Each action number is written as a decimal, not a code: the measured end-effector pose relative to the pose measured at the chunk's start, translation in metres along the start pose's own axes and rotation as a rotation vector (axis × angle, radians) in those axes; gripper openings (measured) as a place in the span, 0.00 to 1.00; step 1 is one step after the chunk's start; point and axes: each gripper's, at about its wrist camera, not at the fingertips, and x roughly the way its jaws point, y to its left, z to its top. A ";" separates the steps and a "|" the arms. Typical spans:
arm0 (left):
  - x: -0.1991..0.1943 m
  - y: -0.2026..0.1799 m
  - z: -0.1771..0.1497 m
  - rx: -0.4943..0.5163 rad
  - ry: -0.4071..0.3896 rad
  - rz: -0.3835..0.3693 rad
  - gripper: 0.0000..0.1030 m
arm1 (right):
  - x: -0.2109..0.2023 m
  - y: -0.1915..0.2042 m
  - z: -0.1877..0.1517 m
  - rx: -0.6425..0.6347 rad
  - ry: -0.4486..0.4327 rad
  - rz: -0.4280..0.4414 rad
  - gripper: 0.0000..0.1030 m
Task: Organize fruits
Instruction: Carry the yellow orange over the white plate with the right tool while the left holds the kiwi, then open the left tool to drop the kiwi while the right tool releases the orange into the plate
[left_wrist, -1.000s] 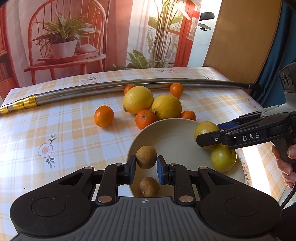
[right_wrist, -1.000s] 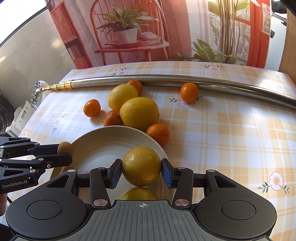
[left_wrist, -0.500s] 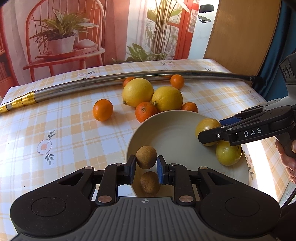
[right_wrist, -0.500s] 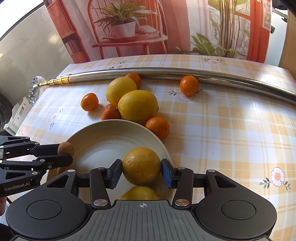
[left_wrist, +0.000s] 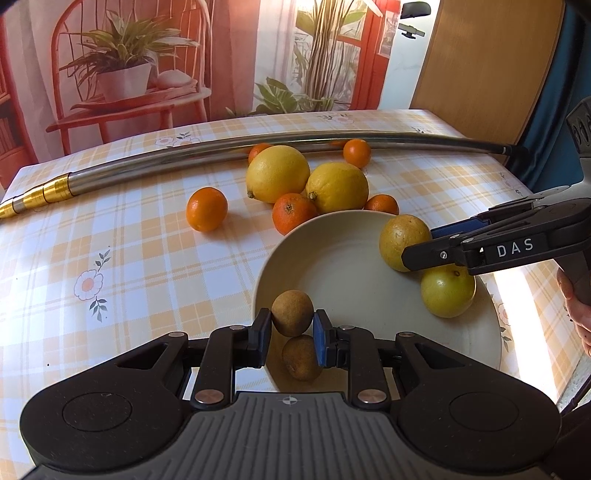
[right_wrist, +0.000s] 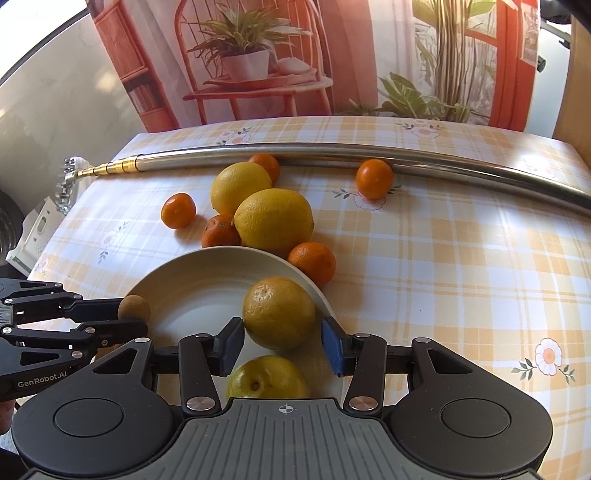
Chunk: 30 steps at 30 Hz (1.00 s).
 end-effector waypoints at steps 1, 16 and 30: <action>0.000 0.000 0.000 -0.001 0.000 0.000 0.25 | 0.000 0.000 0.000 0.000 0.000 0.000 0.42; -0.001 -0.001 0.000 -0.005 -0.008 0.004 0.25 | -0.001 0.001 0.001 -0.001 -0.008 -0.001 0.42; -0.008 0.001 0.002 -0.052 -0.032 -0.002 0.25 | -0.006 0.001 0.002 -0.011 -0.029 -0.007 0.42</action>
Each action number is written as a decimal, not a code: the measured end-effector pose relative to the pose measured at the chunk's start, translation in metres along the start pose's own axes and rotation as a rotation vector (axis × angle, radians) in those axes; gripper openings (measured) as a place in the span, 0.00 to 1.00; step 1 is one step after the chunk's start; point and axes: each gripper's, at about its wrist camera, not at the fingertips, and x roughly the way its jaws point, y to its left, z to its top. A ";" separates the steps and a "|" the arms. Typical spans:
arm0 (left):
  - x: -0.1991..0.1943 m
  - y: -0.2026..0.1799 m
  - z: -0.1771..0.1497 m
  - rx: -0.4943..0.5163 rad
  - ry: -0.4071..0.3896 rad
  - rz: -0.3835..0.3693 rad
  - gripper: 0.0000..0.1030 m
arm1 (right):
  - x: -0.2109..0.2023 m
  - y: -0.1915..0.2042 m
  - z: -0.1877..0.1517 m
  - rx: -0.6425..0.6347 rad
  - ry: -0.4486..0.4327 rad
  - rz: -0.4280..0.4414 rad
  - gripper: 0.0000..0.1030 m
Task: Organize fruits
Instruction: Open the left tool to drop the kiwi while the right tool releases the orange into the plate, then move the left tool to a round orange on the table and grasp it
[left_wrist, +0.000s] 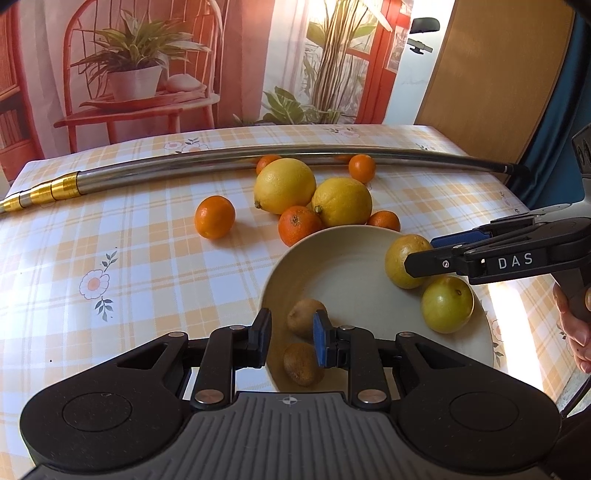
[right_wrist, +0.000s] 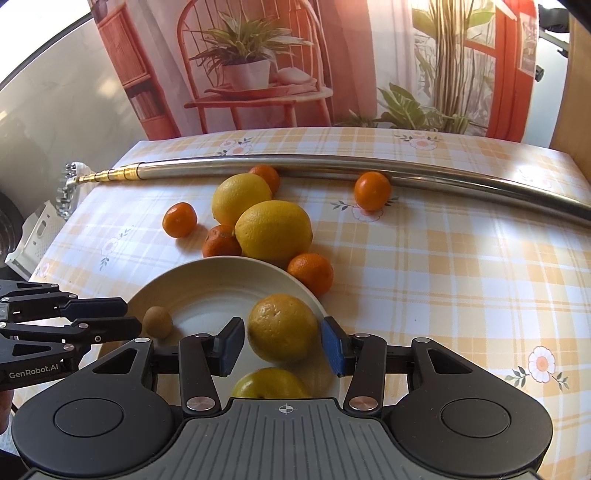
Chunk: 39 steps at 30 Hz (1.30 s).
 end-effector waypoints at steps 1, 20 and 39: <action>-0.001 0.001 0.001 -0.004 -0.003 0.004 0.25 | 0.000 0.000 0.000 -0.001 -0.002 -0.001 0.42; -0.013 0.036 0.023 -0.141 -0.039 0.030 0.25 | -0.018 -0.019 0.020 -0.007 -0.083 -0.076 0.42; 0.043 0.019 0.061 -0.090 0.000 -0.101 0.25 | -0.019 -0.042 0.040 0.021 -0.131 -0.111 0.42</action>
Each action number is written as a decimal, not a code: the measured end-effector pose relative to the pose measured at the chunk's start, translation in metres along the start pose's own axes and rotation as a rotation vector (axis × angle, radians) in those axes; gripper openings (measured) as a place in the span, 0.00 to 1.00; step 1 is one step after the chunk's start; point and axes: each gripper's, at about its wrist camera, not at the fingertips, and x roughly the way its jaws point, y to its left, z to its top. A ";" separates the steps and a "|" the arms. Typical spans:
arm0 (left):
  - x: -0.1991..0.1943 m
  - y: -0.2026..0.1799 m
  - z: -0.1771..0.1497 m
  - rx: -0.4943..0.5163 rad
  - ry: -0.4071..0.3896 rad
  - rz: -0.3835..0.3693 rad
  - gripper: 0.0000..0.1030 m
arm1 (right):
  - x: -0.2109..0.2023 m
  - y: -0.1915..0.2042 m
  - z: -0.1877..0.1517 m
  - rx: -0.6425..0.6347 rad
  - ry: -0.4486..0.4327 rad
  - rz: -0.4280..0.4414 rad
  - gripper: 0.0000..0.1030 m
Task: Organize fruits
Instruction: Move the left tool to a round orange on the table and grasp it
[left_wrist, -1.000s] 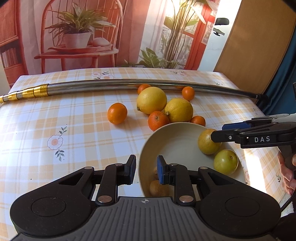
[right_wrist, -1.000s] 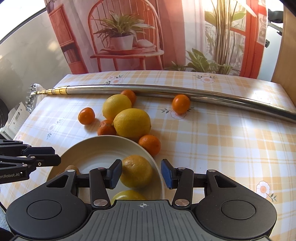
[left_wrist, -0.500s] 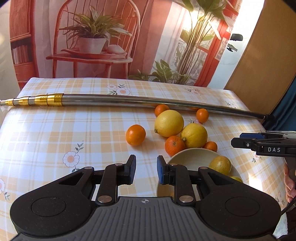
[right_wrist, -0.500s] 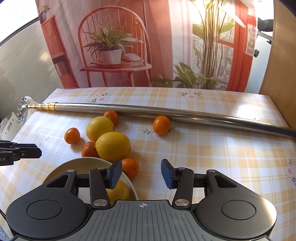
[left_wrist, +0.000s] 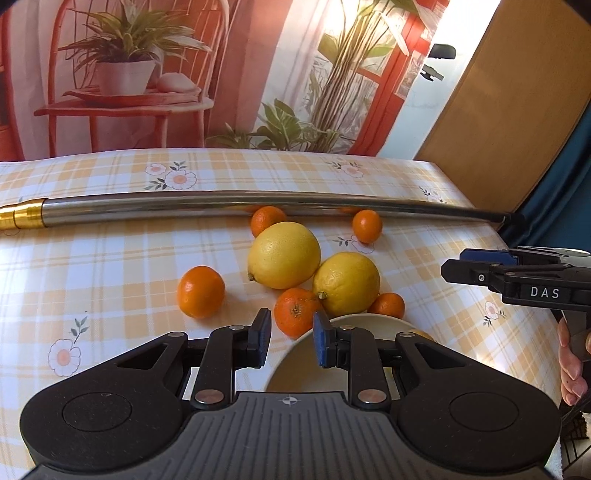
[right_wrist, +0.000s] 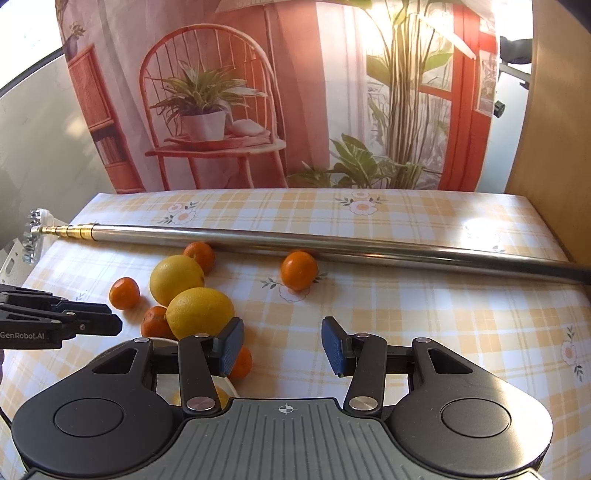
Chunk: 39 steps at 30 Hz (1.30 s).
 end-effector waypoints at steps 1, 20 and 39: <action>0.003 0.000 0.001 0.004 0.002 -0.004 0.25 | 0.001 -0.001 -0.001 0.004 0.003 0.000 0.42; 0.034 0.004 0.009 0.010 0.056 -0.043 0.36 | 0.012 -0.011 -0.007 0.040 0.028 -0.001 0.42; 0.041 0.009 0.009 -0.009 0.065 -0.064 0.37 | 0.015 -0.013 -0.008 0.037 0.034 -0.001 0.42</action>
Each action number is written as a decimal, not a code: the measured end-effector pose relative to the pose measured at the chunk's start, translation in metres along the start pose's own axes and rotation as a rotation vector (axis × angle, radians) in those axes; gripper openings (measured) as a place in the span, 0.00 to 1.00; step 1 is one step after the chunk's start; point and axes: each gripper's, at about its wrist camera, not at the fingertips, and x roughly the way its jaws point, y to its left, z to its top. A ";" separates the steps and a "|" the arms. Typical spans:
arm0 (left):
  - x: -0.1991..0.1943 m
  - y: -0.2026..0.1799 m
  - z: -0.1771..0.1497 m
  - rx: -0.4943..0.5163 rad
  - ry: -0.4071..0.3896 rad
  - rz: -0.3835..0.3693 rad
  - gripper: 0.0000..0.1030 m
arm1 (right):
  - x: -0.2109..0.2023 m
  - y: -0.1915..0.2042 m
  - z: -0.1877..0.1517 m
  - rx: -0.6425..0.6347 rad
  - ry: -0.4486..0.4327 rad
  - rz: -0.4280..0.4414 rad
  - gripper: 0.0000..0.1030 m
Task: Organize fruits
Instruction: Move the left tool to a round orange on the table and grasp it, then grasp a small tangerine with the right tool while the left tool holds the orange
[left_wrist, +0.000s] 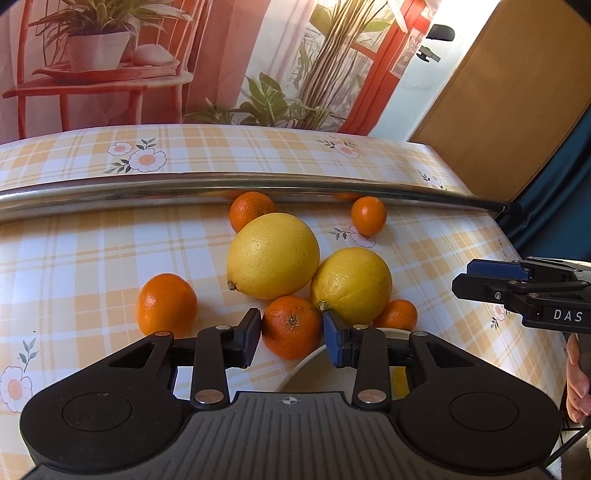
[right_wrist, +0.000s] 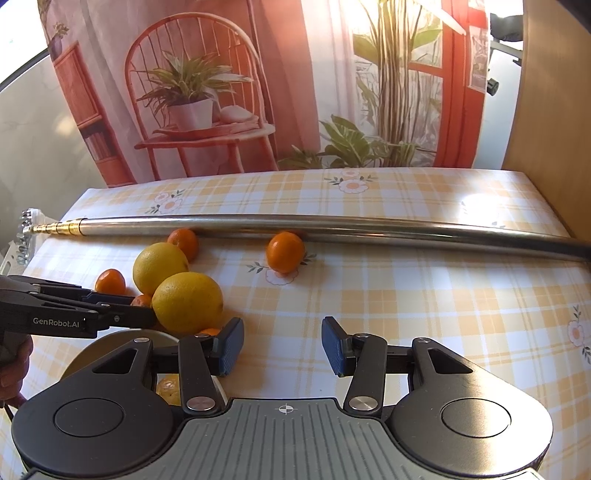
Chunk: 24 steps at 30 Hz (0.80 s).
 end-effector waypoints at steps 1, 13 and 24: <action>-0.002 0.000 -0.001 0.001 -0.005 0.006 0.37 | 0.000 0.000 0.000 -0.001 -0.001 0.000 0.42; -0.039 0.019 -0.024 -0.003 0.009 0.128 0.37 | -0.002 0.001 -0.002 0.008 0.004 0.005 0.42; -0.043 0.024 -0.026 -0.049 -0.015 0.142 0.38 | -0.001 0.004 -0.004 0.016 0.014 0.019 0.42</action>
